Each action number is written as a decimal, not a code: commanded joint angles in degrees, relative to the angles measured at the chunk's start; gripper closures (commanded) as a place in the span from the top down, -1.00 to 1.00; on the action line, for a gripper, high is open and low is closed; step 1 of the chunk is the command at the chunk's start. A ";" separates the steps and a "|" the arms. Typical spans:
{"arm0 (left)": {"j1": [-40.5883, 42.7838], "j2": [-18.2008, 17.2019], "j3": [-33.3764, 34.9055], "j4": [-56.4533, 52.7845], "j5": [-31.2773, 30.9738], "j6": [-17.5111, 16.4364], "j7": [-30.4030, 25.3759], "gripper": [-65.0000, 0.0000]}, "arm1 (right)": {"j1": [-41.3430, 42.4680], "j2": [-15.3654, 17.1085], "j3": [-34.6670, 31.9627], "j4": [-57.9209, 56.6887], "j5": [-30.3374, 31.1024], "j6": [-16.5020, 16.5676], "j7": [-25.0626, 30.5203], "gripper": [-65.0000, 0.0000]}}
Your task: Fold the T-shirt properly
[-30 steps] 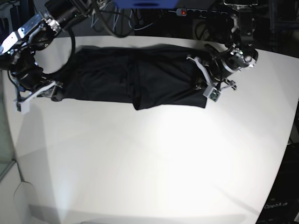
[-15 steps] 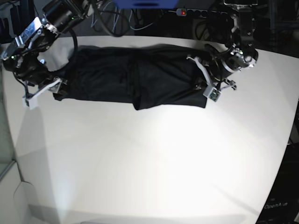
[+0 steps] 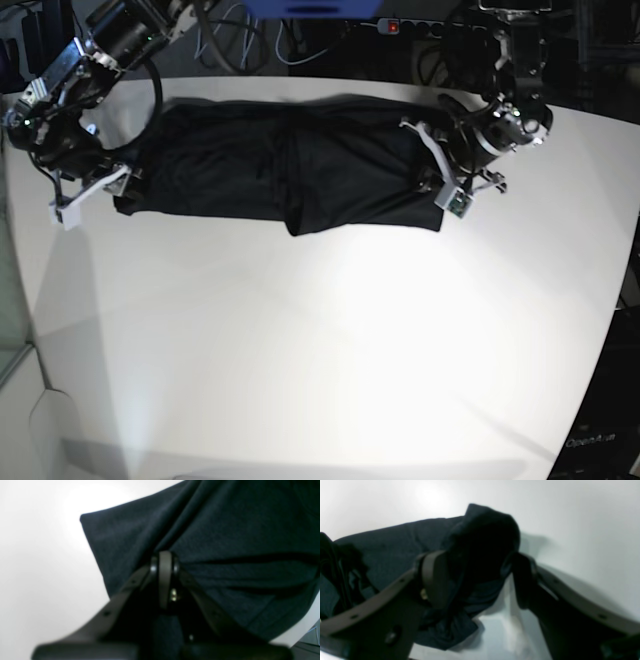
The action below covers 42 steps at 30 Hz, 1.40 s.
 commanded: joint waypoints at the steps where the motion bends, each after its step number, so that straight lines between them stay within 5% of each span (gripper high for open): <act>1: 0.06 -0.27 -0.20 0.48 1.60 0.72 1.68 -1.00 | 0.67 0.45 -0.07 0.78 0.94 -0.23 0.71 0.25; 15: -0.03 -0.36 -0.02 0.48 1.42 0.72 1.68 -1.00 | -0.03 3.09 -0.07 0.78 0.94 -0.23 2.30 0.25; 42: -0.56 -0.18 0.07 0.48 1.60 0.72 1.77 -1.00 | -2.05 0.89 -0.07 0.70 0.94 -0.23 2.30 0.26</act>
